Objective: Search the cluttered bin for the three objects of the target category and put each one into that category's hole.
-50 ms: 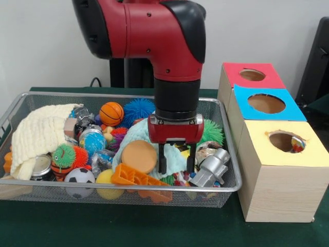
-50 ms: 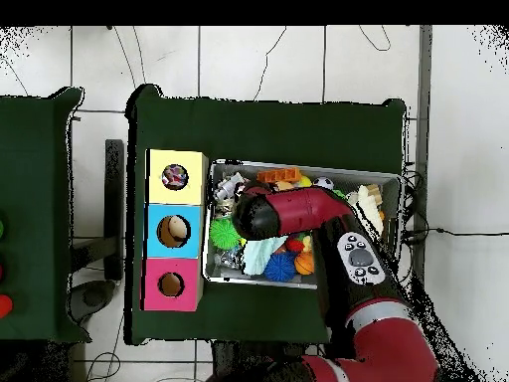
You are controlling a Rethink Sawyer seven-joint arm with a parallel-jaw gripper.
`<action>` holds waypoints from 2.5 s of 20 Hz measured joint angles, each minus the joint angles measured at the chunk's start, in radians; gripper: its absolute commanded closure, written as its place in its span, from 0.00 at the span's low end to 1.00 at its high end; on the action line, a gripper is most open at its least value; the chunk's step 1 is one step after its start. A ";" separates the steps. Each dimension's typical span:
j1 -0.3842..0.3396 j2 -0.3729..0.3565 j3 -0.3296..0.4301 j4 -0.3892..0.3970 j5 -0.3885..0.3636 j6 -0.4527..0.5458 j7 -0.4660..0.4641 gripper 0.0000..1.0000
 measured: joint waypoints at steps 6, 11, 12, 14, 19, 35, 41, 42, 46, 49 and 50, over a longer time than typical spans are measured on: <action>-0.038 0.044 0.070 0.000 -0.026 0.029 0.000 0.00; -0.071 0.066 0.113 -0.002 -0.049 0.062 -0.003 0.00; -0.078 0.069 0.121 -0.002 -0.051 0.068 -0.005 0.00; -0.094 0.077 0.140 -0.003 -0.052 0.080 -0.008 0.00; -0.113 0.087 0.165 -0.008 -0.059 0.102 -0.009 0.00; -0.039 0.074 0.140 -0.015 -0.153 0.074 -0.009 1.00; -0.023 0.069 0.126 -0.016 -0.176 0.058 -0.009 1.00; -0.023 0.069 0.125 -0.016 -0.176 0.057 -0.009 1.00; -0.024 0.048 0.125 0.000 -0.170 0.057 -0.009 1.00; -0.031 -0.011 0.128 0.040 -0.125 0.068 -0.009 1.00; -0.035 -0.033 0.130 0.056 -0.104 0.081 -0.009 1.00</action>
